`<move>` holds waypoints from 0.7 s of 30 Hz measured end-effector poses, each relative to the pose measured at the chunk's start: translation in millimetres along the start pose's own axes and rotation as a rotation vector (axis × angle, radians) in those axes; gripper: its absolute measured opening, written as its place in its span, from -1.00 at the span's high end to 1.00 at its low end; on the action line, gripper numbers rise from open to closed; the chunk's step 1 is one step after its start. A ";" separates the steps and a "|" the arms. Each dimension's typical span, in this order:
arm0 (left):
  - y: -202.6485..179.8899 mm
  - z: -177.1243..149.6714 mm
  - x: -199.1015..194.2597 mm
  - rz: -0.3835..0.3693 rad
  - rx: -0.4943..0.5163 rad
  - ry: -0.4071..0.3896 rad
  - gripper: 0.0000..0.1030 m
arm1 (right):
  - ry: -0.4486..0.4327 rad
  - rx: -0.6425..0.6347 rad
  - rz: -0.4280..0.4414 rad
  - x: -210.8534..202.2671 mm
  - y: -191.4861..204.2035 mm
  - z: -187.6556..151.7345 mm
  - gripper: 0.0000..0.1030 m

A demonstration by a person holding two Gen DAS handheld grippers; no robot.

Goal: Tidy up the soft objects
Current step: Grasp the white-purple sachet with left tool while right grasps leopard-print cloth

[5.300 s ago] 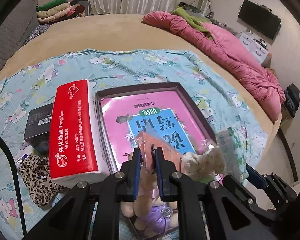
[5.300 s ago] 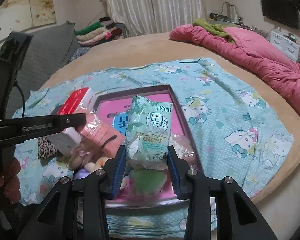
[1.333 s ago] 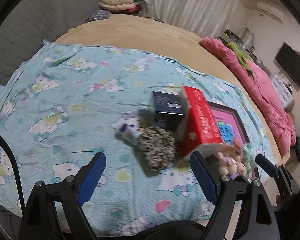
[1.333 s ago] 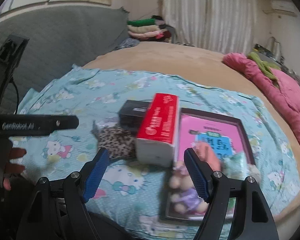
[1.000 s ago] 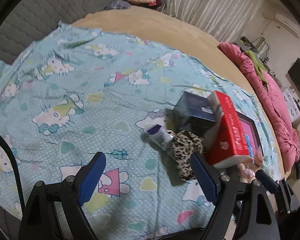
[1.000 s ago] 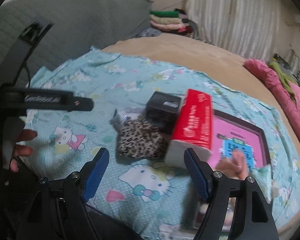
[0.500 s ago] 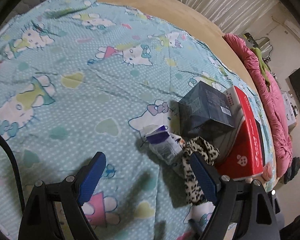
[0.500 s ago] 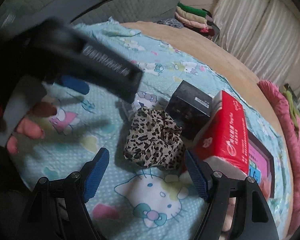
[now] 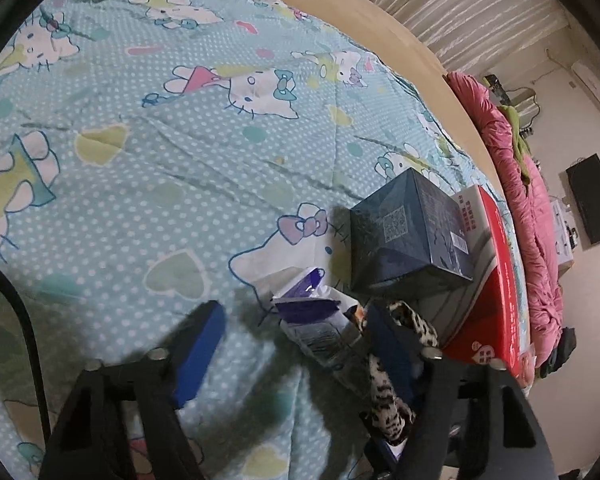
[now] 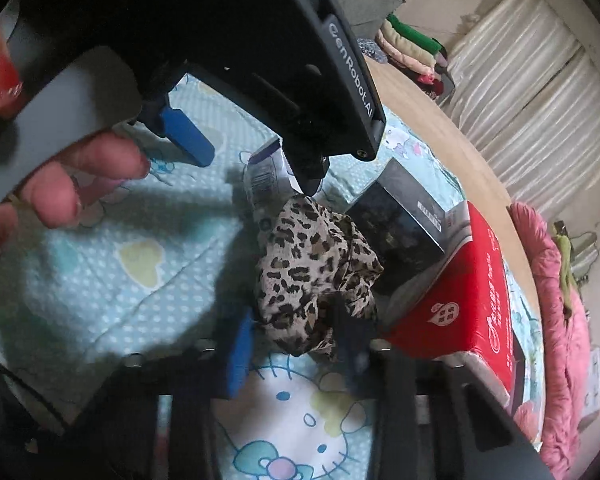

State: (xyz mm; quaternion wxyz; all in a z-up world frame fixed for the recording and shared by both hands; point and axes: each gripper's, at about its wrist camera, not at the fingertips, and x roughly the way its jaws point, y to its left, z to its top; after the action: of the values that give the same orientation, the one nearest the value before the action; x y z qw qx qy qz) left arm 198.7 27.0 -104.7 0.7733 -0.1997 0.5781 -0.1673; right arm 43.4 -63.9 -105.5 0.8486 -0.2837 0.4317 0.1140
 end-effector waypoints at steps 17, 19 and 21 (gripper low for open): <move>0.6 -26.8 -29.8 -0.084 -0.039 -0.038 0.47 | -0.087 0.221 0.175 -49.5 -53.0 -12.1 0.79; 0.0 -35.3 -41.2 -0.091 -0.035 -0.044 0.47 | -0.095 0.262 0.180 -57.3 -66.7 -15.1 0.79; -4.1 -41.1 -53.7 -0.089 -0.022 -0.062 0.48 | -0.111 0.287 0.171 -68.7 -75.2 -16.8 0.79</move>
State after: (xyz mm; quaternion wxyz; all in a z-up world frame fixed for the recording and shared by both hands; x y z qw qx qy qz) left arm 144.3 45.0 -68.6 0.7804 -0.2385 0.5463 -0.1889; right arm 23.8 -131.2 -29.7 0.8901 -0.1152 0.4185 0.1388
